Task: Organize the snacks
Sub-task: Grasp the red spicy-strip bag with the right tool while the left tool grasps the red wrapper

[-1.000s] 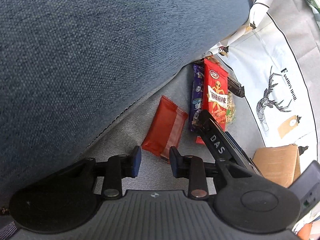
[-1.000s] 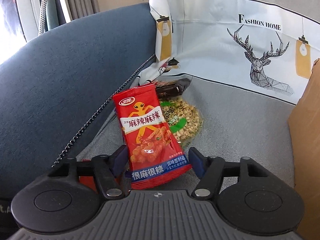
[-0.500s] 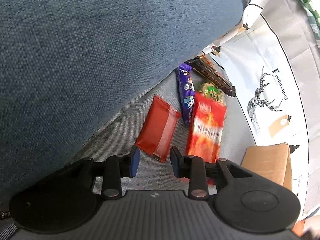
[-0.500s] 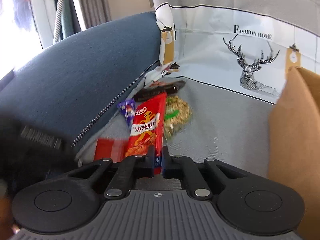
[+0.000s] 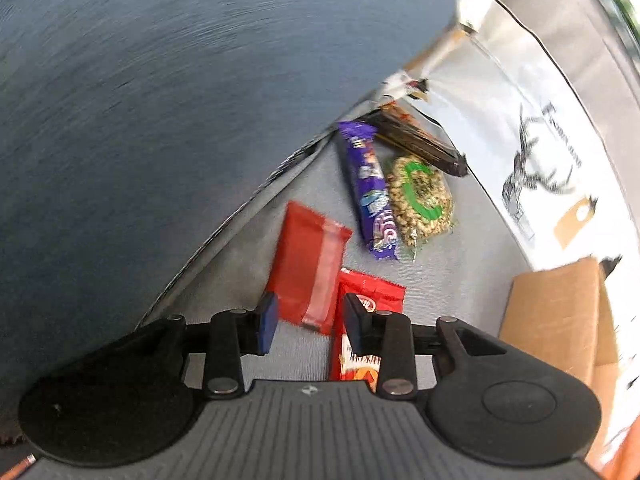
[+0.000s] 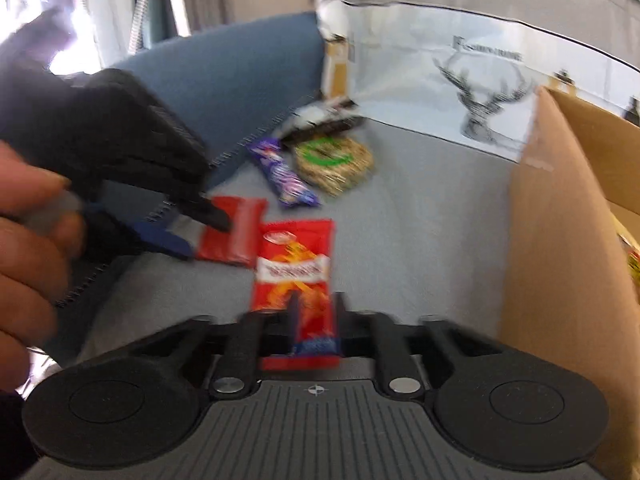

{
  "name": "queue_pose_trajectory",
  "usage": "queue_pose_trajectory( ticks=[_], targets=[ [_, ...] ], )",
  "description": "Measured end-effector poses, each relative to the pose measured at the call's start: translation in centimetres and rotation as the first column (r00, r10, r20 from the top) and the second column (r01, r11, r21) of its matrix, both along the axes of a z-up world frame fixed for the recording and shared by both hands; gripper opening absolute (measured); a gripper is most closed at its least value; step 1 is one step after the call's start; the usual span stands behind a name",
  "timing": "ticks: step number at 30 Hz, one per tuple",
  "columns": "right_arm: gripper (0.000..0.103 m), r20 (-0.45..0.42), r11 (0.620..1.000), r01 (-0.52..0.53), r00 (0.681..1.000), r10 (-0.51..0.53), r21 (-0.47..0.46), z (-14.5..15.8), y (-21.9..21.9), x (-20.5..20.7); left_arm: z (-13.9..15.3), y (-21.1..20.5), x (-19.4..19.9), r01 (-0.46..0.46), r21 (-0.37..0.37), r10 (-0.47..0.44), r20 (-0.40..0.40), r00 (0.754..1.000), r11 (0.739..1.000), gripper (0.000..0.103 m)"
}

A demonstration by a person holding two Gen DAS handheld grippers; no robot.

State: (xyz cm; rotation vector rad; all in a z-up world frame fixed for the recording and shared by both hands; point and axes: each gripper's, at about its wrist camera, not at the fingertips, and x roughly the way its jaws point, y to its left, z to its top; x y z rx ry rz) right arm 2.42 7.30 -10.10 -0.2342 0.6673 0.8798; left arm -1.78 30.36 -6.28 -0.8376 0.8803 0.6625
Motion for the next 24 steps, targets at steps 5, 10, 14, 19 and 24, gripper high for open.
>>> queue_pose_trajectory(
  ticks=[5,10,14,19,24],
  targets=[
    [0.072,-0.052,0.999,-0.040,0.998,0.041,0.012,-1.1,1.8,1.1,-0.1,-0.5,1.3,0.028,0.094,-0.021,-0.075,0.997,0.995,0.056],
    [0.070,-0.059,0.998,-0.040,0.998,0.037,-0.053,-2.6,3.6,1.5,-0.9,-0.1,2.1,0.022,0.085,-0.013,-0.096,0.995,0.996,0.056],
    [0.051,-0.014,0.996,0.005,1.000,-0.006,-0.090,-2.2,3.4,1.3,-1.2,-0.5,3.5,0.042,0.111,-0.028,-0.124,0.992,0.993,0.060],
    [0.050,-0.004,0.989,0.094,0.995,-0.095,-0.117,-2.2,2.8,2.1,-1.8,-1.7,5.4,0.103,0.167,-0.068,-0.200,0.977,0.981,0.061],
    [0.054,-0.035,0.988,0.092,0.995,-0.097,-0.120,-2.6,2.5,2.5,-2.2,-2.9,6.2,0.175,0.224,-0.113,-0.266,0.957,0.959,0.050]
  ],
)
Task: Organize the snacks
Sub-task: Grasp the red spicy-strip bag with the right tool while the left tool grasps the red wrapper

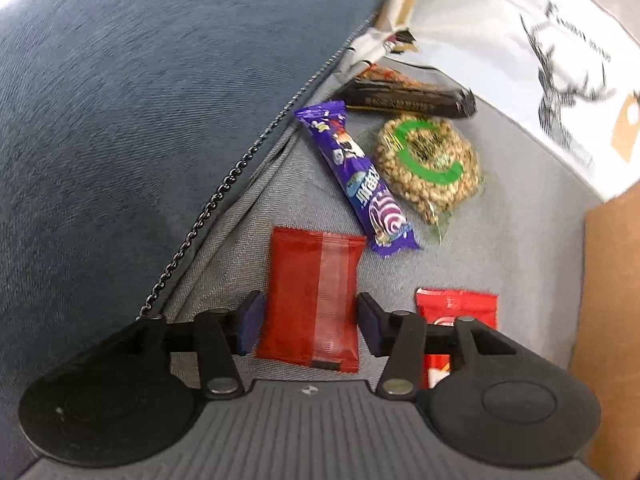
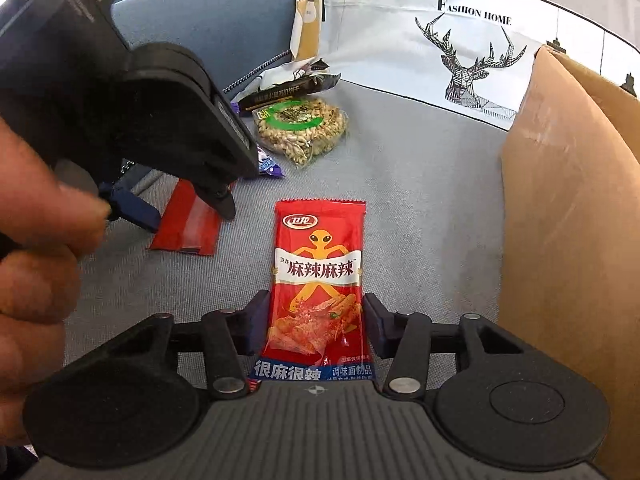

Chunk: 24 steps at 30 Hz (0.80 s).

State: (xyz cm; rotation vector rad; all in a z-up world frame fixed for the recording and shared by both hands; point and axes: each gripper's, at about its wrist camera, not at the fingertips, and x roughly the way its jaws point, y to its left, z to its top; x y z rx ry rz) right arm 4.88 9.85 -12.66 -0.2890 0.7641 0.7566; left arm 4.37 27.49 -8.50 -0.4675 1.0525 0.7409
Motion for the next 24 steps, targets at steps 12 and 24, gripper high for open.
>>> queue_pose_trajectory(
  ticks=[12,24],
  targets=[
    [0.055,-0.004,1.000,-0.004,1.000,0.004,0.009,-0.3,0.1,0.3,1.1,-0.6,-1.3,0.037,-0.075,-0.032,0.063,0.997,0.996,0.046],
    [0.056,0.002,1.000,-0.001,1.000,0.001,0.007,-0.3,0.2,0.4,0.1,-0.8,-1.2,0.034,-0.086,-0.031,0.030,0.999,0.996,0.050]
  ],
)
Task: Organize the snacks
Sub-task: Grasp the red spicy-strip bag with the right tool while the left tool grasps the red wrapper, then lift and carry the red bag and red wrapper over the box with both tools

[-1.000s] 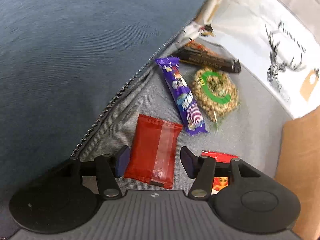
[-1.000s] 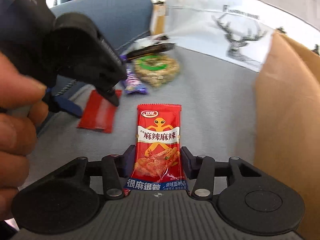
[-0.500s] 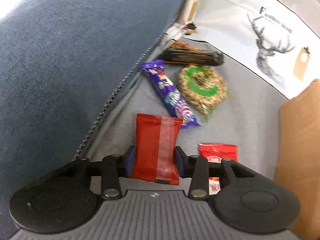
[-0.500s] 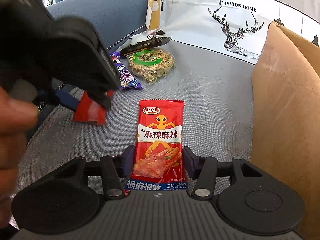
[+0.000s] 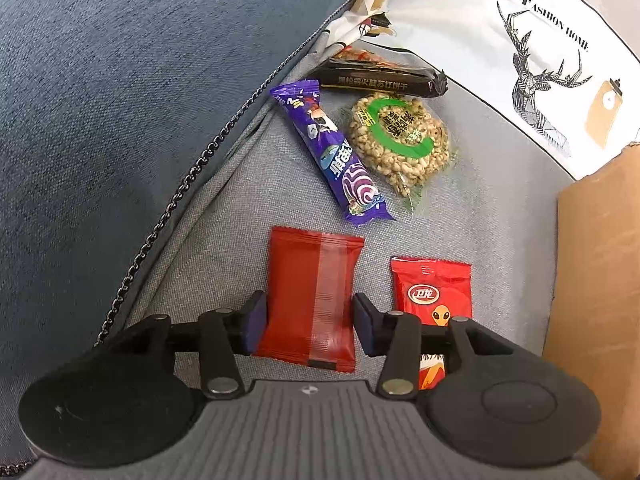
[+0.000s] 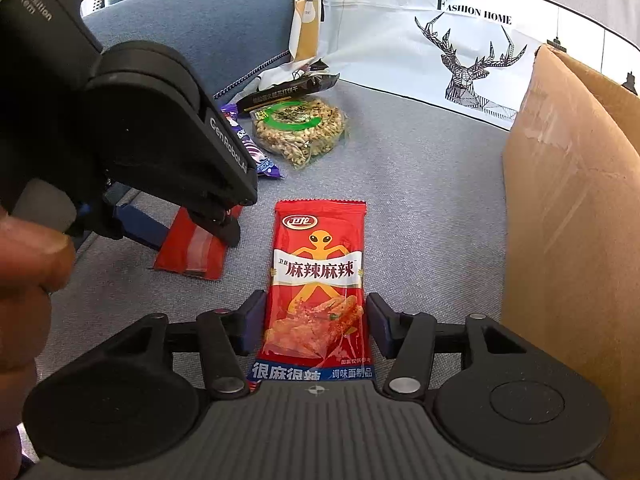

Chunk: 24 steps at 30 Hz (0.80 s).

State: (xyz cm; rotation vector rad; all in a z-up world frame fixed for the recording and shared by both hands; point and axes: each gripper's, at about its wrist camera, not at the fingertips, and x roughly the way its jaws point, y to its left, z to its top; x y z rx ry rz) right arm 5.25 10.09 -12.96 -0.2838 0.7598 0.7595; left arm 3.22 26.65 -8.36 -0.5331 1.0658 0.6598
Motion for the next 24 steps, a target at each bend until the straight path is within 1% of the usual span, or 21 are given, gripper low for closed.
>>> queue_pose_trajectory(
  ticks=[5,7,8,9,12,15,19,21,24],
  targets=[
    [0.057,0.001,1.000,0.000,1.000,0.000,0.001,0.0,0.0,0.0,-0.2,-0.3,0.4,0.021,0.027,-0.020,-0.017,1.000,0.999,0.050],
    [0.057,0.004,1.000,-0.002,1.000,0.001,0.001,-0.1,0.1,-0.1,-0.2,-0.5,0.6,0.033,0.041,-0.033,-0.024,0.999,0.999,0.048],
    [0.055,0.008,1.000,-0.005,1.000,0.005,0.000,-0.1,0.1,-0.2,-0.2,-0.5,0.6,0.035,0.046,-0.034,-0.024,0.999,0.998,0.047],
    [0.051,0.014,1.000,-0.010,1.000,0.010,0.001,-0.1,0.1,-0.2,-0.1,-0.5,0.6,0.040,0.040,-0.039,-0.009,0.999,0.998,0.045],
    [0.048,0.028,1.000,-0.013,1.000,0.013,0.005,-0.1,0.0,-0.4,0.2,-0.3,0.5,0.028,0.043,-0.029,0.017,0.999,0.999,0.045],
    [0.046,0.033,0.999,0.004,0.999,-0.005,0.037,0.3,-0.4,-0.4,1.0,-0.3,0.2,0.028,0.028,-0.030,0.081,0.996,0.999,0.045],
    [0.045,0.077,0.993,0.027,0.996,-0.036,0.111,1.8,-1.6,-0.7,2.3,-0.3,-0.9,0.028,0.007,-0.029,0.179,0.983,1.000,0.045],
    [0.044,0.106,0.990,0.035,0.993,-0.050,0.137,2.8,-2.2,-0.9,3.4,-0.4,-1.7,0.027,0.005,-0.027,0.243,0.970,1.000,0.045],
    [0.044,0.142,0.982,0.054,0.986,-0.081,0.183,4.9,-3.2,-1.3,5.1,-0.9,-3.2,0.024,0.023,-0.030,0.337,0.941,0.999,0.045]
  ],
)
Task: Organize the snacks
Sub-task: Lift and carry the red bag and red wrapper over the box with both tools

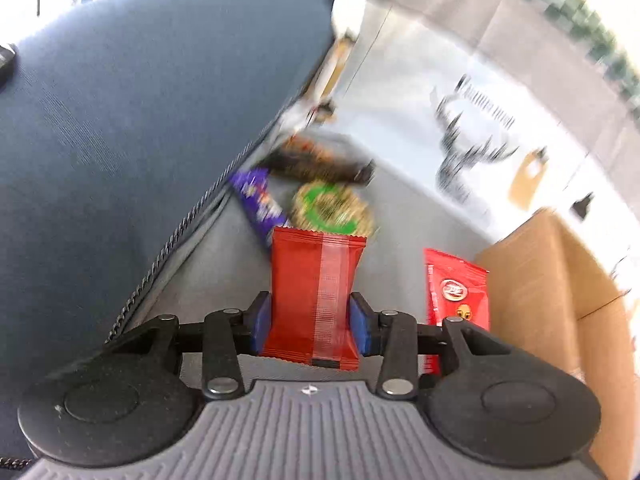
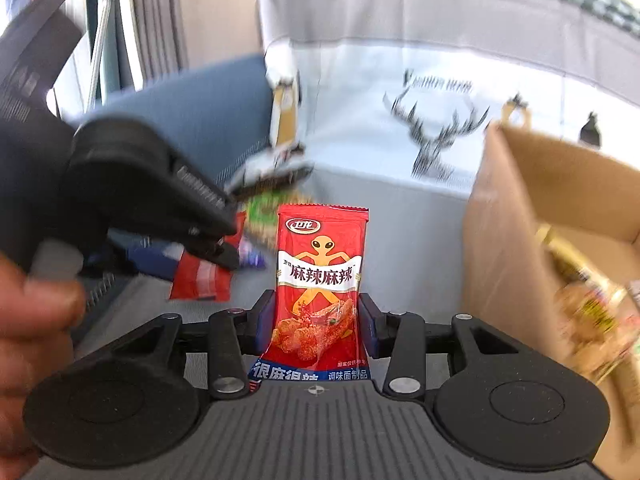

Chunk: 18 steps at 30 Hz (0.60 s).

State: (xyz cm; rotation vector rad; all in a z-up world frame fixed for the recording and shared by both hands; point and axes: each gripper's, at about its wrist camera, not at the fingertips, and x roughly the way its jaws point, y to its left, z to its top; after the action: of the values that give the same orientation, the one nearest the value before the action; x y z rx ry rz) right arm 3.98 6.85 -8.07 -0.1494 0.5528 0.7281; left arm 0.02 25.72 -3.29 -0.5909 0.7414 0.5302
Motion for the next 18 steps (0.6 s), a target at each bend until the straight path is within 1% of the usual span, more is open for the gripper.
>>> queue_pose_trajectory(
  ticks=[5,8,11,14,16,18],
  targets=[
    [0.044,0.082,0.998,0.009,0.997,-0.014,0.057,4.1,-2.7,-0.9,2.6,-1.7,-2.5,0.015,0.030,-0.019,0.143,0.990,0.999,0.045],
    [0.044,0.143,0.996,0.013,0.989,-0.027,0.093,6.6,-5.0,-0.8,3.6,-2.8,-3.9,0.034,0.033,-0.040,0.190,0.981,0.999,0.045],
    [0.044,0.169,0.989,0.043,0.983,-0.066,0.139,9.0,-7.7,0.4,3.9,-3.7,-4.1,0.050,0.041,-0.057,0.196,0.979,0.998,0.045],
    [0.044,0.196,0.983,0.069,0.975,-0.102,0.168,10.8,-10.0,1.7,3.9,-4.5,-3.8,0.071,0.052,-0.080,0.178,0.981,0.996,0.045],
    [0.045,0.215,0.979,0.079,0.969,-0.119,0.186,11.3,-11.5,2.6,3.8,-4.8,-3.4,0.082,0.065,-0.091,0.164,0.982,0.995,0.045],
    [0.045,0.226,0.975,0.096,0.964,-0.142,0.201,10.9,-13.2,2.7,3.8,-5.1,-3.3,0.089,0.069,-0.100,0.161,0.982,0.994,0.045]
  ],
)
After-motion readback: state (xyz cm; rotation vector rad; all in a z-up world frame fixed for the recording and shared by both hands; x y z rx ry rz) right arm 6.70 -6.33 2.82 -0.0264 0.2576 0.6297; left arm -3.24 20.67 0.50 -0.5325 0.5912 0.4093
